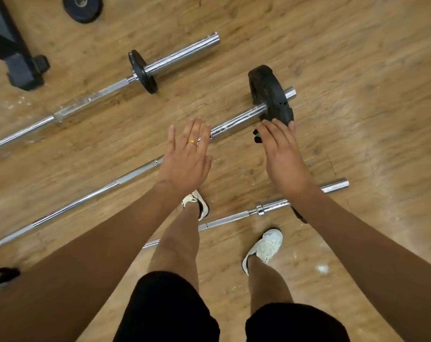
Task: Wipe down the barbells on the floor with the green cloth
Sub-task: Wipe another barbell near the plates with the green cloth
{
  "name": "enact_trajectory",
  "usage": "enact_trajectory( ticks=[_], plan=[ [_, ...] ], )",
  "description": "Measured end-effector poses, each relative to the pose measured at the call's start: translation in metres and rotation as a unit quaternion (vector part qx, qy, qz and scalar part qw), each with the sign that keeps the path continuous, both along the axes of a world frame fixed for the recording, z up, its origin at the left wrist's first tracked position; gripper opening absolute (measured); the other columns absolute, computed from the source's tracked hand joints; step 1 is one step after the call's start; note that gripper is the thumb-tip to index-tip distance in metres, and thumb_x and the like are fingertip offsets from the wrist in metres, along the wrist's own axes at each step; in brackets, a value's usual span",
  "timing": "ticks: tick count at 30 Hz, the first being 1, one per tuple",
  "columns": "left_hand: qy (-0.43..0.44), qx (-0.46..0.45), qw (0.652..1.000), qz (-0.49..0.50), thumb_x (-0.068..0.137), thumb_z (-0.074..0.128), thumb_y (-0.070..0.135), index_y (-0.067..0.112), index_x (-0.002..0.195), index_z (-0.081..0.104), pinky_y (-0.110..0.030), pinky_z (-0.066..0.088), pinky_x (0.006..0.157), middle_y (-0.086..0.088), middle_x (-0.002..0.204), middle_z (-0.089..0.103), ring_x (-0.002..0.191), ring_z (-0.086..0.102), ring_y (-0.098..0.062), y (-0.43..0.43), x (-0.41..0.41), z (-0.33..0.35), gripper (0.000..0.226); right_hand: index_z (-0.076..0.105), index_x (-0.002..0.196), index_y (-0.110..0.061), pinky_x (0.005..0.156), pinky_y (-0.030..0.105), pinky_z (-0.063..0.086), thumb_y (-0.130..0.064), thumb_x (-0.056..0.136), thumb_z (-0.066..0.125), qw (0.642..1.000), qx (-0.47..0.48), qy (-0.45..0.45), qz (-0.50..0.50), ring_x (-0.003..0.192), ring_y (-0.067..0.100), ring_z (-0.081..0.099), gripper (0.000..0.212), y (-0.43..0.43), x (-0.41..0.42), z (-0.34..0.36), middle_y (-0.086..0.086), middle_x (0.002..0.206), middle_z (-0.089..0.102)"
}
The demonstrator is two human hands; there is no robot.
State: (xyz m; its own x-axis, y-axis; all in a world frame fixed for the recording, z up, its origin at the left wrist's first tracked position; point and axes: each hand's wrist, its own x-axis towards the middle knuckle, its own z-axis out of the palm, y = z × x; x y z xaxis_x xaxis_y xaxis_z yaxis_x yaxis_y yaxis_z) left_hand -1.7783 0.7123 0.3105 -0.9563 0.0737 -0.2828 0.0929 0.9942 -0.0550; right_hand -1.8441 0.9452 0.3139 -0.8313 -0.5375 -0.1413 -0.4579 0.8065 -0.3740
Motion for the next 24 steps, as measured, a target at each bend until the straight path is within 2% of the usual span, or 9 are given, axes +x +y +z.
enact_trajectory(
  ticks=[6,10,16,21,24],
  plan=[
    [-0.067,0.016,0.997,-0.046,0.102,0.035,0.037,0.014,0.161,0.012,-0.057,0.012,0.123,-0.017,0.167,0.015,0.155,0.010,-0.030,-0.068,-0.040,-0.061,0.067,0.042,0.145,0.005,0.124,0.056,0.009,0.023,0.081,0.049,0.995,0.030,-0.060,-0.070,0.141,0.040,0.037,0.067,-0.056,-0.037,-0.044,0.026,0.143,0.048],
    [-0.091,0.010,0.989,-0.115,0.103,0.032,0.038,0.015,0.162,0.005,-0.056,0.002,0.123,-0.016,0.168,0.008,0.156,0.003,-0.030,-0.086,-0.043,-0.084,0.068,0.043,0.145,0.004,0.124,0.055,0.010,0.023,0.082,0.045,0.993,0.027,-0.086,-0.077,0.140,0.037,0.038,0.065,-0.076,-0.060,-0.060,0.024,0.142,0.048],
    [-0.099,0.046,0.992,-0.056,0.101,0.032,0.039,0.014,0.160,0.009,-0.056,0.008,0.123,-0.016,0.168,0.010,0.156,0.006,-0.029,-0.076,-0.046,-0.100,0.069,0.043,0.144,0.006,0.124,0.055,0.012,0.022,0.083,0.041,0.992,0.021,-0.078,-0.102,0.139,0.040,0.039,0.062,-0.062,-0.094,-0.062,0.026,0.143,0.048],
    [-0.128,0.064,0.988,-0.054,0.104,0.030,0.038,0.012,0.161,0.003,-0.056,0.004,0.123,-0.014,0.169,0.006,0.156,0.001,-0.027,-0.059,-0.048,-0.104,0.069,0.045,0.143,0.007,0.123,0.056,0.012,0.024,0.082,0.042,0.991,0.033,-0.082,-0.104,0.139,0.042,0.040,0.063,-0.049,-0.091,-0.074,0.028,0.142,0.048],
    [-0.132,0.062,0.988,-0.048,0.104,0.031,0.039,0.012,0.161,0.006,-0.056,0.005,0.124,-0.015,0.169,0.007,0.156,0.001,-0.028,-0.054,-0.055,-0.113,0.068,0.037,0.147,0.006,0.125,0.049,0.003,0.026,0.078,0.045,0.989,0.053,-0.111,-0.081,0.146,0.039,0.031,0.072,-0.053,-0.084,-0.096,0.027,0.150,0.040]
  ],
)
